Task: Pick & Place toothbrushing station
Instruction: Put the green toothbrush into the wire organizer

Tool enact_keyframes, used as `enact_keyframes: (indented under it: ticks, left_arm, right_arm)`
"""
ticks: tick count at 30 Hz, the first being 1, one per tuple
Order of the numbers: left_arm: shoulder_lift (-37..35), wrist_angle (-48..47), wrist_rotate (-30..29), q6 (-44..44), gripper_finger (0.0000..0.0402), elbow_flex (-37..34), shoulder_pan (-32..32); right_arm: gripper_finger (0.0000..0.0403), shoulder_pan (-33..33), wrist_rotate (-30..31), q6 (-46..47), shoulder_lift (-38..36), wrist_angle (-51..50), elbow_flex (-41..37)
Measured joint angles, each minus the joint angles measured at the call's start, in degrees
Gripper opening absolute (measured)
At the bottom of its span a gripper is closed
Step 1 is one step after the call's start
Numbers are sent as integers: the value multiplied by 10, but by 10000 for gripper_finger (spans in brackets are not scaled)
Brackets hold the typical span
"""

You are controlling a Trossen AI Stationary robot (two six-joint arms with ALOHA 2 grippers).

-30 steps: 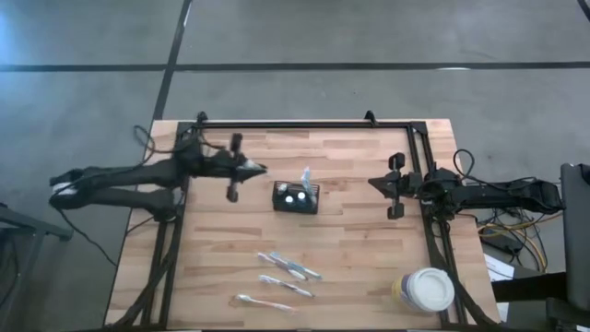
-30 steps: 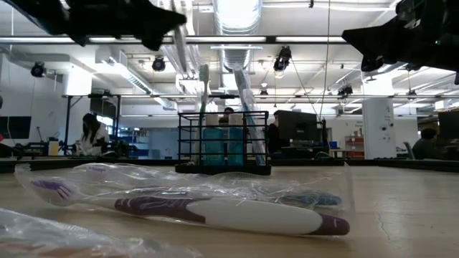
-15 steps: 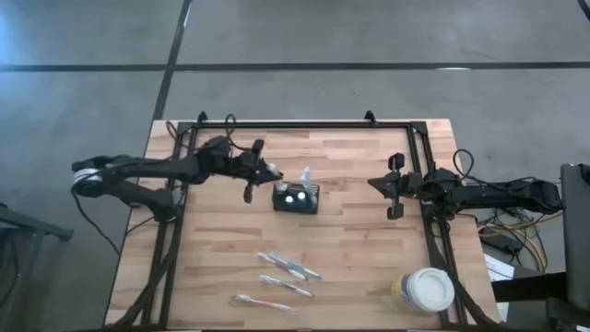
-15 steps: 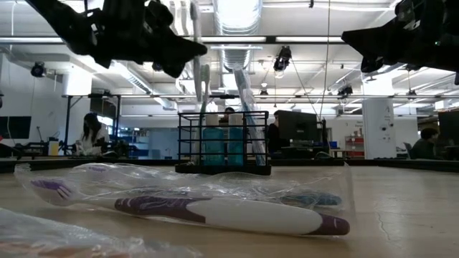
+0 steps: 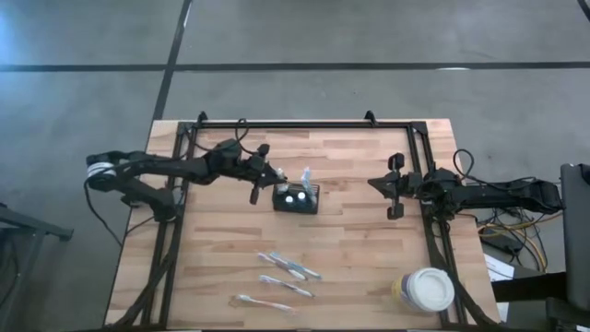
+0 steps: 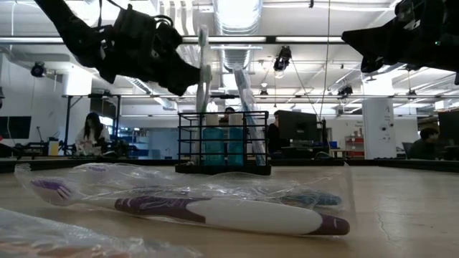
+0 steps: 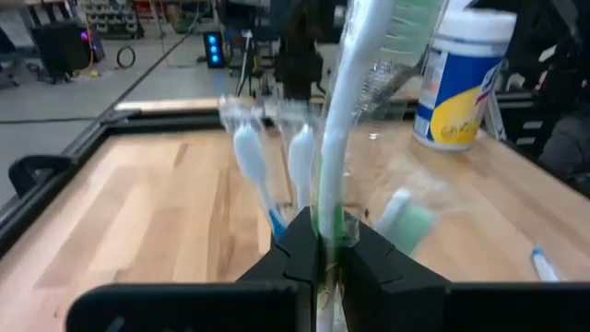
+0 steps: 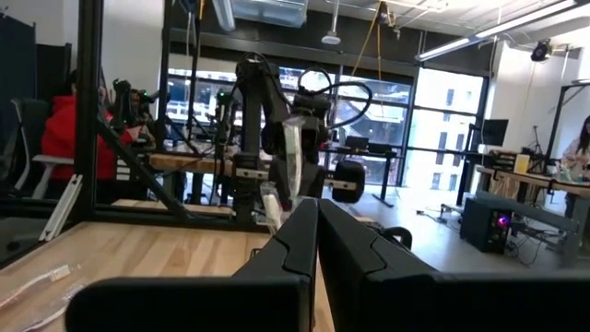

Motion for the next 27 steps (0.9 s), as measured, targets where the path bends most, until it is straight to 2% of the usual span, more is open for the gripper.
enact_keyframes:
  ticks: [19,27]
  left_arm:
    - [98,90,-5,33,24,-38,4]
    - [96,86,-5,18,64,-38,6]
  right_arm:
    - [8,0,0,2,0,5,0]
    - [8,0,0,1,0,10,0]
